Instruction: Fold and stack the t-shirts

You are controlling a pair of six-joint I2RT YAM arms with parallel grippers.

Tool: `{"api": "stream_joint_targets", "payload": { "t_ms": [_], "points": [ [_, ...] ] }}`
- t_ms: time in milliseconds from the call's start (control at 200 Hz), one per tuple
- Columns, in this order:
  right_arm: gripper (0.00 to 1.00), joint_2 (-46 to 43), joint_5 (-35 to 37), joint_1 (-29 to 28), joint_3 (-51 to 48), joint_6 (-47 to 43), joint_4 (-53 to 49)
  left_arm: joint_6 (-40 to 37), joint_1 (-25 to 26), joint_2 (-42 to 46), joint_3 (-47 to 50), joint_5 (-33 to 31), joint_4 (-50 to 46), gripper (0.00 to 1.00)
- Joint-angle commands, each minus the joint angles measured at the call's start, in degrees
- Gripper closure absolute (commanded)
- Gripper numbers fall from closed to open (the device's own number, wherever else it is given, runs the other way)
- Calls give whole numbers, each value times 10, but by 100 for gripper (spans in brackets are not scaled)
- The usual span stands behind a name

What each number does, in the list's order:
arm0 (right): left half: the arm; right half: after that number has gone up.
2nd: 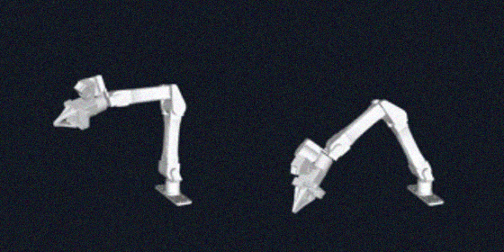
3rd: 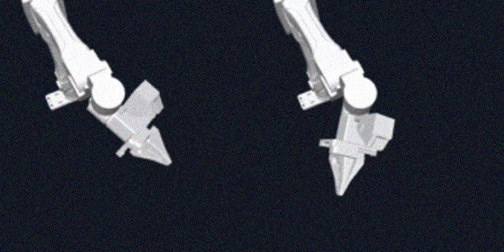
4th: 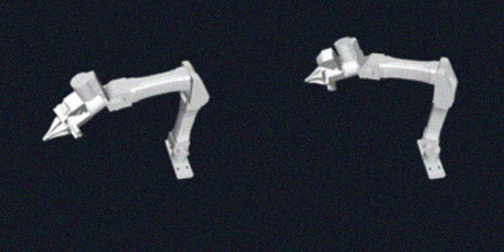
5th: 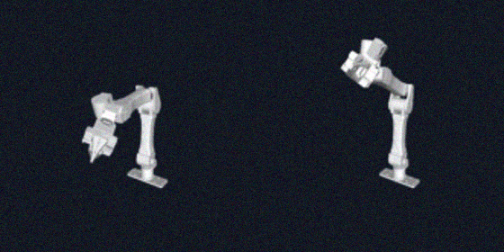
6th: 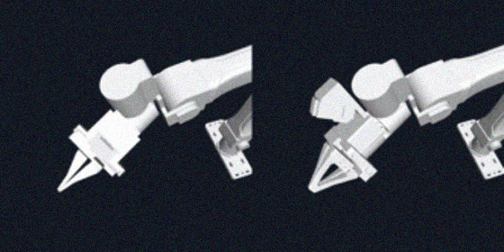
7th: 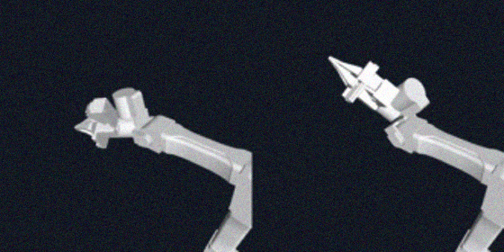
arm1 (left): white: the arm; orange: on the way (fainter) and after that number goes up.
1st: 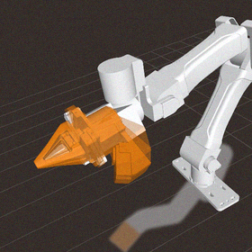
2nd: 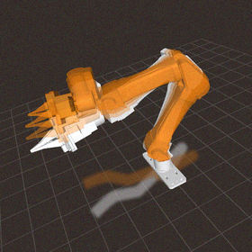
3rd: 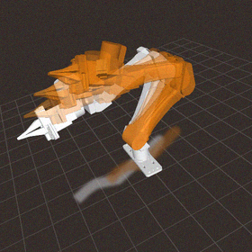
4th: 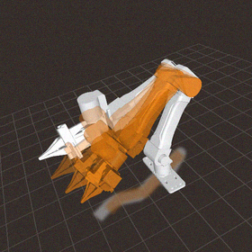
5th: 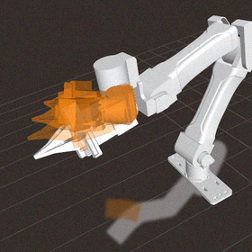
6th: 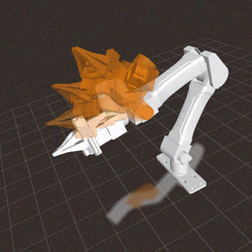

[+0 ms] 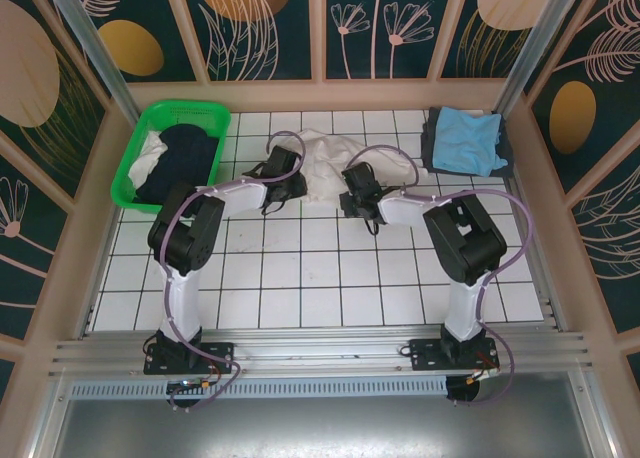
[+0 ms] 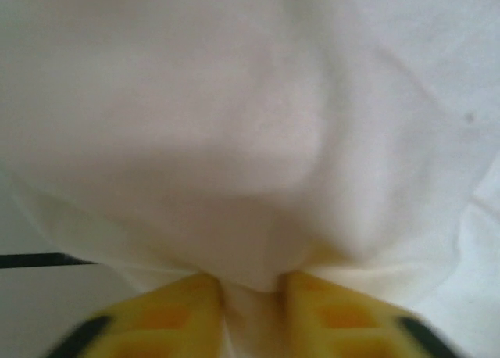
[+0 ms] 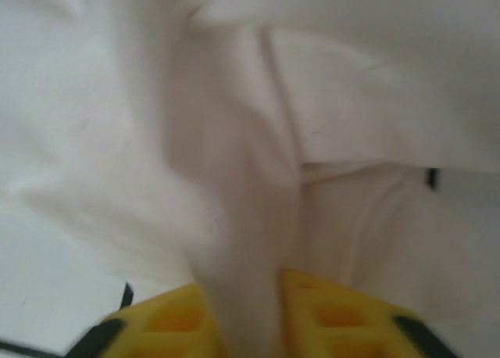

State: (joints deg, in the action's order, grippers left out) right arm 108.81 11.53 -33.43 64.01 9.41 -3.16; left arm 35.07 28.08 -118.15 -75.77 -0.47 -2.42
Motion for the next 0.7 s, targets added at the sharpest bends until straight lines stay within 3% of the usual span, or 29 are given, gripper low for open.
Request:
{"api": "stream_joint_targets", "payload": {
  "t_ms": [0,90,260,696],
  "points": [
    [91,-43,80,-4,23,-18,-38,-3,0,14,-14,-7,-10,92],
    [100,-83,95,-2,16,-27,-53,-9,0,53,-5,-17,-19,100],
    [100,-192,88,9,1,-36,-74,-22,0,142,6,-49,-46,100],
    [100,-494,242,18,101,-70,-152,-93,1,416,-52,-100,-115,100]
  ]
}}
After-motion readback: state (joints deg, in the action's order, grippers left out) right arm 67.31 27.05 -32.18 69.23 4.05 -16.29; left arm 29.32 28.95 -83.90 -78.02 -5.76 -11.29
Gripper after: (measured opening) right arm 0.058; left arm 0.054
